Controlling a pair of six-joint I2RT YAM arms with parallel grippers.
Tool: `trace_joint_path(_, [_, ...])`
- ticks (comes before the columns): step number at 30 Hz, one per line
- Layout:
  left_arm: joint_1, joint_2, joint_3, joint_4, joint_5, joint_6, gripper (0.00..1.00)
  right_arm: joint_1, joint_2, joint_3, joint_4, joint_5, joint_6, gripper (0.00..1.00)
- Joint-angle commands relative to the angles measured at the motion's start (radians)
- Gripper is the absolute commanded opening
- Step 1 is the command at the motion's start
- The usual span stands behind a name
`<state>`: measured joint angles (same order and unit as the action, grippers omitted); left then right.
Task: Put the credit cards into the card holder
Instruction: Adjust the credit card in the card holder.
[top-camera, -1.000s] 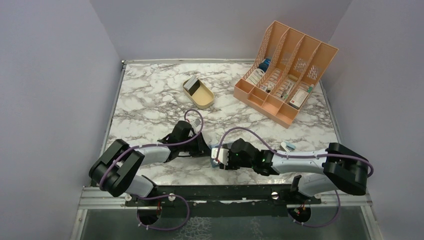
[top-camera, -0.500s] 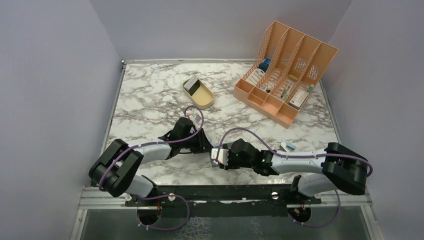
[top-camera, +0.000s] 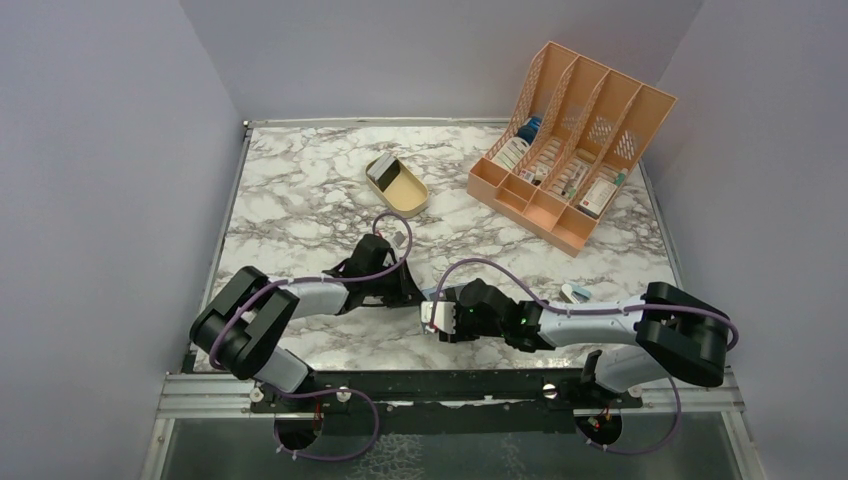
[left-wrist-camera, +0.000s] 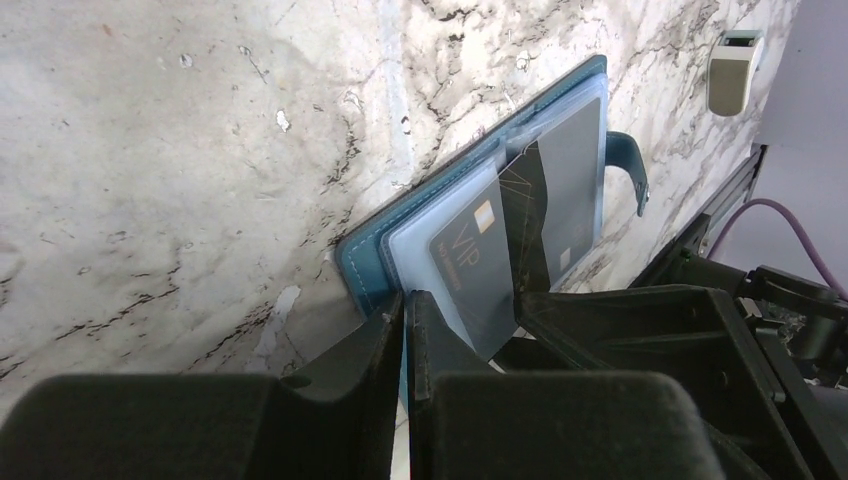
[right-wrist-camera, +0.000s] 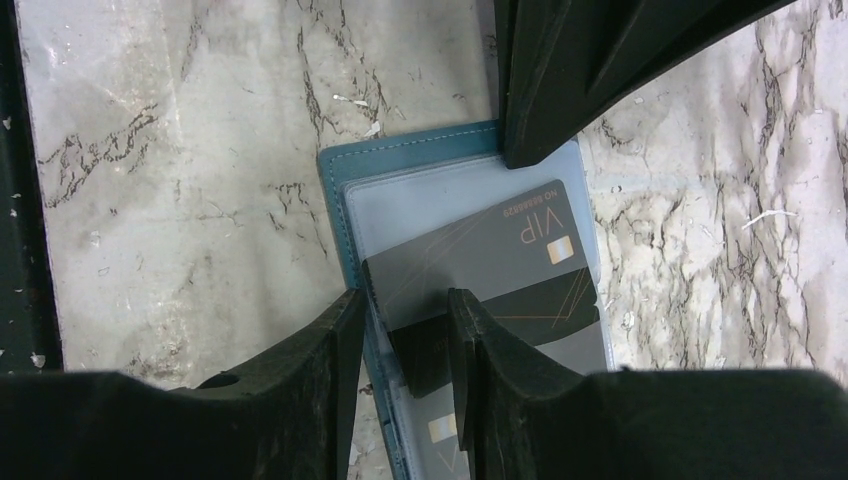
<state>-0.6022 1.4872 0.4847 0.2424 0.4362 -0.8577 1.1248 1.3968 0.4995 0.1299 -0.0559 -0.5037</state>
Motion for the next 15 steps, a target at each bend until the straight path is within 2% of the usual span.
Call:
trace_joint_path(1, [-0.001, 0.014, -0.003, 0.023, 0.002, 0.012, 0.08, 0.004, 0.009, 0.009, 0.051, 0.013, -0.014, 0.35])
trace_joint_path(15, [-0.005, -0.048, -0.075, 0.045, 0.003, -0.029, 0.07, 0.003, 0.025, 0.014, 0.089, 0.062, 0.022, 0.20])
